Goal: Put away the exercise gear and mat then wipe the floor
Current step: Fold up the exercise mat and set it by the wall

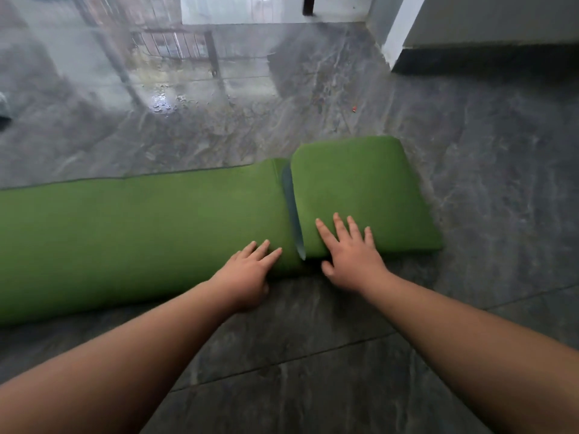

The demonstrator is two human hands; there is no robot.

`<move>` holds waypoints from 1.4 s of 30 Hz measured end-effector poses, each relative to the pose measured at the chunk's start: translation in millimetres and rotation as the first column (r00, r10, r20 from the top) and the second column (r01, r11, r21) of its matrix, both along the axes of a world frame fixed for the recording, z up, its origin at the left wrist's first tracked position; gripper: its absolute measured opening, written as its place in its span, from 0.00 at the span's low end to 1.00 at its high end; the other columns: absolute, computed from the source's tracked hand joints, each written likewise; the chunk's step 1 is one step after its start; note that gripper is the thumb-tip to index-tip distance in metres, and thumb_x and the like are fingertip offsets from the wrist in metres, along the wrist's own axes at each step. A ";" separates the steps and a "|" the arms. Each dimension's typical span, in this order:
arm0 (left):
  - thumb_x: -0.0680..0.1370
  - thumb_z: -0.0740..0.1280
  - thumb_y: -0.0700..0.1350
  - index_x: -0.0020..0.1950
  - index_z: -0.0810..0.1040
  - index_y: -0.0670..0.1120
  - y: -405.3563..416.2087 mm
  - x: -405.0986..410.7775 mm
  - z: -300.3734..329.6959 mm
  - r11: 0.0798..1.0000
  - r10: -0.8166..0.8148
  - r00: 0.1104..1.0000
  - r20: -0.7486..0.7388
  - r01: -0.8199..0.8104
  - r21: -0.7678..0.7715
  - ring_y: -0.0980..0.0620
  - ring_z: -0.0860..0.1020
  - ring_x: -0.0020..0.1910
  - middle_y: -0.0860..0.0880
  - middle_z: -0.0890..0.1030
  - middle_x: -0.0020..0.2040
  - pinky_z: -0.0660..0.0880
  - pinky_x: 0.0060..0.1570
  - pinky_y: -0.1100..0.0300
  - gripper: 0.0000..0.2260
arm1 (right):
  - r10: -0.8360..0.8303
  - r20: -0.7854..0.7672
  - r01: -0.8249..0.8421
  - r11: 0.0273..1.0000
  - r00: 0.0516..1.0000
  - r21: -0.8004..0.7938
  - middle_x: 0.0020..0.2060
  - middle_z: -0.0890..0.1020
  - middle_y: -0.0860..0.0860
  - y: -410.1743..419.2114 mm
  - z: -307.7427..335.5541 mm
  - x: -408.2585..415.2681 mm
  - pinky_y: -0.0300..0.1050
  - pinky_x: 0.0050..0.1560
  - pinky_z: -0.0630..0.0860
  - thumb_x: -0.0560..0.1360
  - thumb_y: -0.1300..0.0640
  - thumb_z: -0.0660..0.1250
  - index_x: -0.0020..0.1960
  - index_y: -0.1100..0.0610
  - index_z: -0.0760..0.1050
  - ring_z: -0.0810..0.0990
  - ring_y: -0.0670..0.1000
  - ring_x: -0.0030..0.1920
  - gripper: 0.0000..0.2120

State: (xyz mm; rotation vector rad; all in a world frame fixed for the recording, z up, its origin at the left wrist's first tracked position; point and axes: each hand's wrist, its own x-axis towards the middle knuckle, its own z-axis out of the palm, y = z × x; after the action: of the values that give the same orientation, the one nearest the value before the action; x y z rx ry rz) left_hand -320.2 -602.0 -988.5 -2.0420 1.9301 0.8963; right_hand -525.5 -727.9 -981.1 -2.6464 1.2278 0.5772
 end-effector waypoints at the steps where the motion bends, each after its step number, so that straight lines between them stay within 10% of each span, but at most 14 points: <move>1: 0.77 0.59 0.44 0.80 0.44 0.54 2.9 2.6 1.3 1.000 0.021 1.000 -0.008 -0.021 0.003 0.43 0.46 0.79 0.45 0.45 0.81 0.52 0.77 0.46 0.36 | -0.003 -0.022 0.003 1.000 1.000 0.020 0.80 0.40 0.55 4.1 -3.3 5.1 0.70 0.75 0.45 0.78 0.44 0.58 0.79 0.45 0.34 0.41 0.61 0.79 0.41; 13: 0.80 0.58 0.44 0.79 0.39 0.57 16.0 6.4 -6.4 1.000 -0.013 0.999 0.029 0.014 -0.017 0.44 0.41 0.79 0.48 0.41 0.81 0.47 0.77 0.44 0.35 | 0.009 -0.075 -0.004 0.997 0.997 0.072 0.80 0.40 0.52 29.9 -31.6 15.5 0.71 0.74 0.47 0.77 0.68 0.52 0.80 0.45 0.36 0.40 0.60 0.79 0.41; 22: 0.82 0.47 0.61 0.78 0.37 0.62 21.3 1.8 -31.6 0.991 0.122 0.989 0.085 -0.117 -0.059 0.43 0.34 0.78 0.49 0.37 0.80 0.38 0.71 0.30 0.28 | -0.010 -0.025 0.012 0.998 1.000 0.065 0.77 0.30 0.51 48.5 -52.2 15.7 0.75 0.70 0.36 0.81 0.40 0.45 0.78 0.50 0.30 0.29 0.60 0.76 0.34; 42: 0.81 0.44 0.63 0.76 0.32 0.63 -2.1 -18.1 -71.9 0.958 0.275 0.948 0.161 -0.258 -0.123 0.41 0.28 0.75 0.49 0.32 0.79 0.34 0.60 0.21 0.28 | 0.036 0.066 -0.036 0.999 0.997 0.001 0.77 0.33 0.50 38.6 -81.4 9.9 0.71 0.71 0.33 0.77 0.35 0.45 0.78 0.47 0.32 0.34 0.57 0.78 0.37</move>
State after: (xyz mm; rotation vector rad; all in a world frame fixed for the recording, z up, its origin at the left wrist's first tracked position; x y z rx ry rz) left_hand -338.3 -604.1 -1060.4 -2.3941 1.6648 0.6520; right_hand -515.6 -689.3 -1062.6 -2.6683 1.1627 0.4919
